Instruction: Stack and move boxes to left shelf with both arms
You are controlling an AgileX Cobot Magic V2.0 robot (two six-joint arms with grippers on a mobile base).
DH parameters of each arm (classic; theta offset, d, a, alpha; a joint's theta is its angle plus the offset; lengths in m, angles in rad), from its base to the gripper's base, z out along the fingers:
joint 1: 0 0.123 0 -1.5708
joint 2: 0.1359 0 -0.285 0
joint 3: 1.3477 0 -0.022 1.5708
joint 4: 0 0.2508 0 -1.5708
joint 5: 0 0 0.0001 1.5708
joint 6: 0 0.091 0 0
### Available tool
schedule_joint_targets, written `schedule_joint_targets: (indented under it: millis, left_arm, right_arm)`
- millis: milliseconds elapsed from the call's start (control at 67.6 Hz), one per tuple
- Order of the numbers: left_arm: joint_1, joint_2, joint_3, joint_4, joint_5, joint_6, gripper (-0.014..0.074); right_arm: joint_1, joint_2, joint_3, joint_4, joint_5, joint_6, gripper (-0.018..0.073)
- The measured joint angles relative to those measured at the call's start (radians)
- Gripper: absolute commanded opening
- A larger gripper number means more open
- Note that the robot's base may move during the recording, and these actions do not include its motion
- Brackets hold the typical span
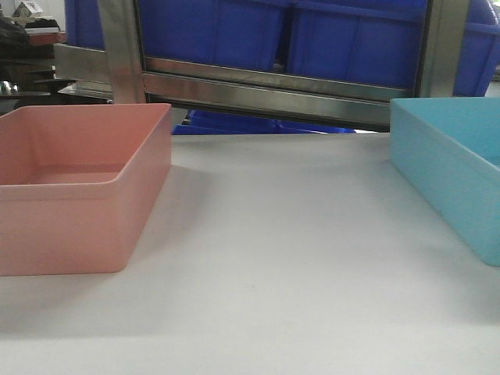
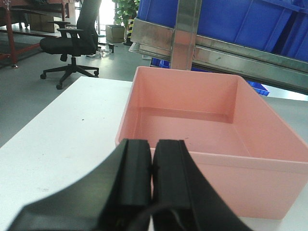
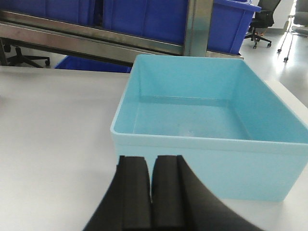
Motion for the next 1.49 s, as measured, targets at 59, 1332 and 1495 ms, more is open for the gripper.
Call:
schedule_joint_targets:
  millis: [59,1332,1495]
  left_arm:
    - [0.0,0.0,0.0,0.0,0.0,0.0,-0.0002]
    - [0.0,0.194,-0.424,0.099,0.094,0.0,0.0076]
    - [0.0,0.503,-0.786,0.097,0.344,0.0,0.0358]
  right_arm:
    - [0.0,0.0,0.0,0.0,0.0,0.0,0.0055]
    - [0.0,0.0,0.0,0.0,0.0,0.0,0.0055]
    - [0.0,0.0,0.0,0.0,0.0,0.0,0.0055]
